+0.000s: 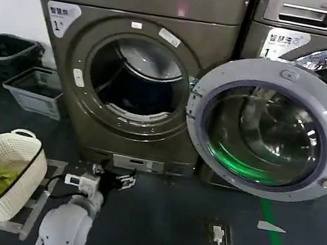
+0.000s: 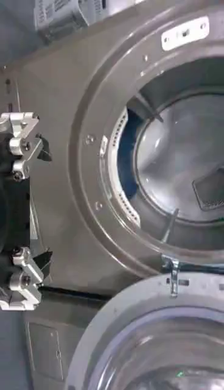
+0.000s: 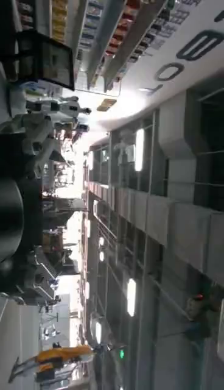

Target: Grasp the clothes from the dryer.

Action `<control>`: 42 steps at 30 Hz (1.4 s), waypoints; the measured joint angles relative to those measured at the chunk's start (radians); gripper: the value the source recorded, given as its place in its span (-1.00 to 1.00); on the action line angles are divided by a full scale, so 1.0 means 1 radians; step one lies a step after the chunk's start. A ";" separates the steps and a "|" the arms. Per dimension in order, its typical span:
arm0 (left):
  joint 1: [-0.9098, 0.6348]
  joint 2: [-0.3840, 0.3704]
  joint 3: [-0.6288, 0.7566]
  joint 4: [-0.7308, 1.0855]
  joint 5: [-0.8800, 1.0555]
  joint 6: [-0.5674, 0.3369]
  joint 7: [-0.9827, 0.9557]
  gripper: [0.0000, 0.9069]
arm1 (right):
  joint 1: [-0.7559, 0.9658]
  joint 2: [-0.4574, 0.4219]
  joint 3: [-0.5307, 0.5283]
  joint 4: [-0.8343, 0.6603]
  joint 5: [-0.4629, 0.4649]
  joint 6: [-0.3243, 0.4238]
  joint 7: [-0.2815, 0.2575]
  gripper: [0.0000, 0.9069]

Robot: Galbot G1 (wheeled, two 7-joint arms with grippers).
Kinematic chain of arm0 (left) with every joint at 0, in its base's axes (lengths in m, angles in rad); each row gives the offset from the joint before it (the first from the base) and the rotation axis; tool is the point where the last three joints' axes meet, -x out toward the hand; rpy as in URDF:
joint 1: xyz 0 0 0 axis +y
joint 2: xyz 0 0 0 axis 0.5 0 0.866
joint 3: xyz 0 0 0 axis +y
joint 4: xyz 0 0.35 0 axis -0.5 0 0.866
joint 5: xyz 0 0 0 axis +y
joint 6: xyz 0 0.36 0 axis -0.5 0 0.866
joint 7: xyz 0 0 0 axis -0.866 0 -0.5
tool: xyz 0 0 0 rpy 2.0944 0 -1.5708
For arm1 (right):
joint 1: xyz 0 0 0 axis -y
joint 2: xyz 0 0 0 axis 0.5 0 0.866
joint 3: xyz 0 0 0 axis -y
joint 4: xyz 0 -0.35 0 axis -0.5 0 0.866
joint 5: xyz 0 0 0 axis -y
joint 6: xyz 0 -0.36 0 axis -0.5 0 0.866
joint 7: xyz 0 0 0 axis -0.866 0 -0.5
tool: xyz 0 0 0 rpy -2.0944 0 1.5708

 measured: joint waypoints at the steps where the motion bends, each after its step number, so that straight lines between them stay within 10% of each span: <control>1: -0.001 0.000 0.000 0.000 0.001 0.000 0.000 1.00 | 0.000 0.001 -0.001 0.001 0.002 0.002 0.000 1.00; 42: 0.007 0.003 0.002 0.004 -0.003 0.000 0.000 1.00 | -0.006 0.019 0.002 0.014 0.037 0.036 0.005 1.00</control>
